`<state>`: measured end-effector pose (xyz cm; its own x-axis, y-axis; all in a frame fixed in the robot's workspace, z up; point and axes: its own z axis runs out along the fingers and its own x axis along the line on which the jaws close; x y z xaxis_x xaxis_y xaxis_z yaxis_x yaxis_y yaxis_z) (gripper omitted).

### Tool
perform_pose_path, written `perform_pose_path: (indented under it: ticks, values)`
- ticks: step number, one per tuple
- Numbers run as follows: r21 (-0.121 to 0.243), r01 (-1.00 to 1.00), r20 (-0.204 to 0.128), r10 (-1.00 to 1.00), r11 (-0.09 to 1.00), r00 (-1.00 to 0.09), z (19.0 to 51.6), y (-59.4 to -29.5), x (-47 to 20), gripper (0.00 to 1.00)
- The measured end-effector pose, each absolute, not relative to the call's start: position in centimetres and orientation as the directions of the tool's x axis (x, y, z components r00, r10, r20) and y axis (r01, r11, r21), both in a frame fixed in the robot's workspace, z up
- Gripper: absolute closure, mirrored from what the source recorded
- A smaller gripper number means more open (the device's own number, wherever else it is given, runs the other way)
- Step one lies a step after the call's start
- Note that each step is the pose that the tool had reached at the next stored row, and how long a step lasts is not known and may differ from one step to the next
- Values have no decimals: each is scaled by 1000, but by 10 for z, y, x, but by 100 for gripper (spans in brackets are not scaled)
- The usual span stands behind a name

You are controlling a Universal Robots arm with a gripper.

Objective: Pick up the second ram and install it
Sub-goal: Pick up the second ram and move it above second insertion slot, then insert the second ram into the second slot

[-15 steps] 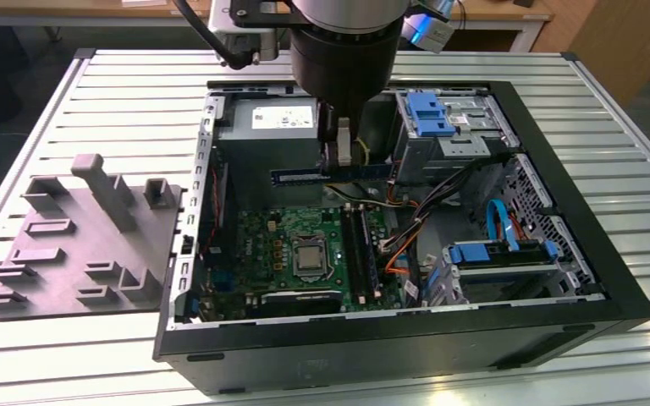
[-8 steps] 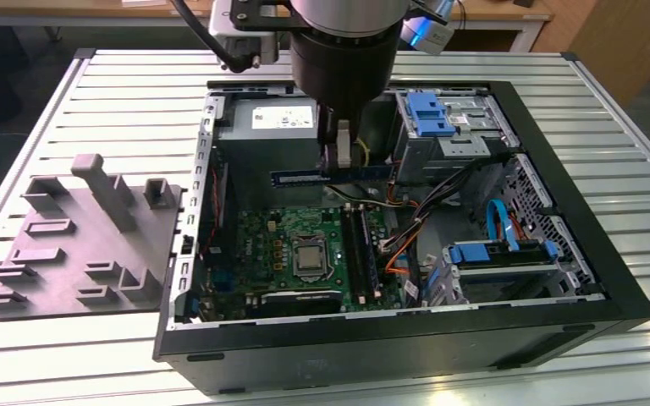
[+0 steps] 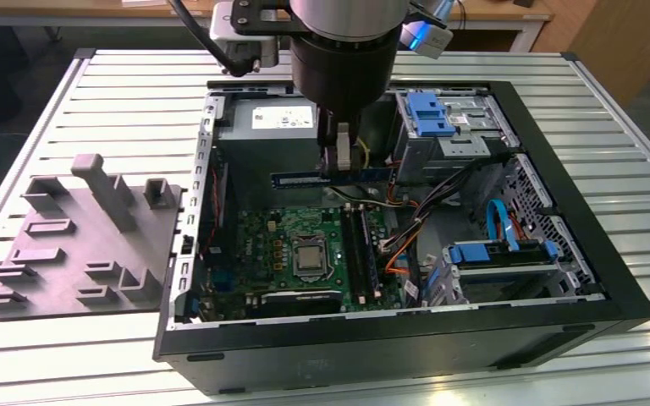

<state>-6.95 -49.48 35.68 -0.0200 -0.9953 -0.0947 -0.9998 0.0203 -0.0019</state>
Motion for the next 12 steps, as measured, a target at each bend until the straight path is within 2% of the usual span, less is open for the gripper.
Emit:
perform_pose_path:
  ticks: [12]
  values:
    - [-2,-1000,-95,-995,20,-20,356,-495,-70,89]
